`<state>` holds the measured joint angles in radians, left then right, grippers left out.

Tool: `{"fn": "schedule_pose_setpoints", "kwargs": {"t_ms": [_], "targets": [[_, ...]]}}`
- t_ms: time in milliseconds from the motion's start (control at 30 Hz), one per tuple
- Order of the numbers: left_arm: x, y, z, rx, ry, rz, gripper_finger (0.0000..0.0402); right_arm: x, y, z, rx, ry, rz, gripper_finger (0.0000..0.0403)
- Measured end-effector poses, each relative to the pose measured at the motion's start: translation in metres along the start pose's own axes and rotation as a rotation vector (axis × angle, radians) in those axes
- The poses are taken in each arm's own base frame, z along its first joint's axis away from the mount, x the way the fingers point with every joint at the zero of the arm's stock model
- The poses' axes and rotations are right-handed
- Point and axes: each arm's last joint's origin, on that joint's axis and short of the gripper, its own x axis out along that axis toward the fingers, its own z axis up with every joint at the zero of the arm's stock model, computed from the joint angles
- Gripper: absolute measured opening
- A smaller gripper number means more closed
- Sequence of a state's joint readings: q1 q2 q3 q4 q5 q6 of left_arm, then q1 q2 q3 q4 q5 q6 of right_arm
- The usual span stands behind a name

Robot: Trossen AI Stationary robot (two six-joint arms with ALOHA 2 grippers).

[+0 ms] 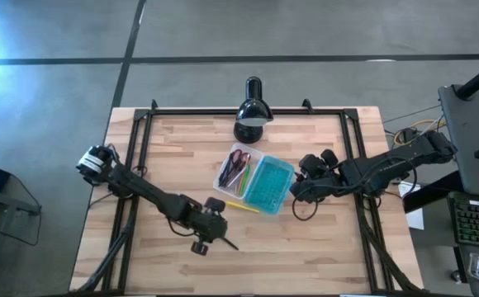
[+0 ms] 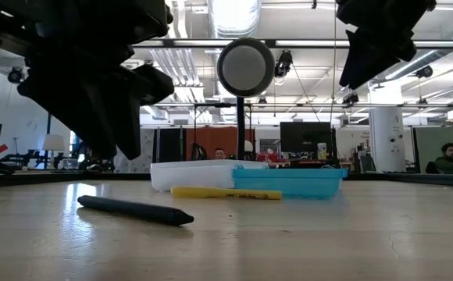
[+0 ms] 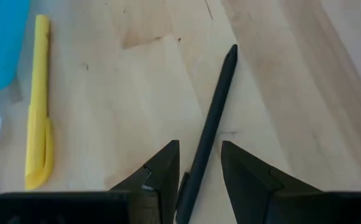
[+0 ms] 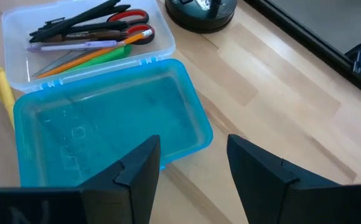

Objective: Pick & place school supplies into a supply box
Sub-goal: Put the black pen into the supply box

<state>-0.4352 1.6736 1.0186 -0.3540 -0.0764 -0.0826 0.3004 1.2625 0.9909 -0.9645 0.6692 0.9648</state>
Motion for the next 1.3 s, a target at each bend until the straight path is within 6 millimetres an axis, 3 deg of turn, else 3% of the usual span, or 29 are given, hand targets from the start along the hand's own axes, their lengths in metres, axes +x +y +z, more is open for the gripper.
{"fn": "schedule_pose_setpoints", "kwargs": {"t_ms": [800, 933, 1133, 1300], "targets": [[0.043, -0.002, -0.012, 0.058, 0.081, -0.037, 0.0101, 0.000, -0.004, -0.003, -0.058, 0.046, -0.020, 0.0178], [0.044, 0.002, -0.013, 0.014, 0.096, -0.027, 0.0081, 0.000, -0.004, -0.004, -0.062, 0.047, -0.022, 0.0178], [0.043, 0.008, -0.015, -0.012, 0.127, -0.014, 0.0017, 0.000, -0.004, -0.004, -0.062, 0.047, -0.022, 0.0178], [0.039, 0.014, -0.016, -0.180, 0.142, 0.004, 0.0013, 0.000, -0.004, -0.003, -0.060, 0.044, -0.023, 0.0178]]}}
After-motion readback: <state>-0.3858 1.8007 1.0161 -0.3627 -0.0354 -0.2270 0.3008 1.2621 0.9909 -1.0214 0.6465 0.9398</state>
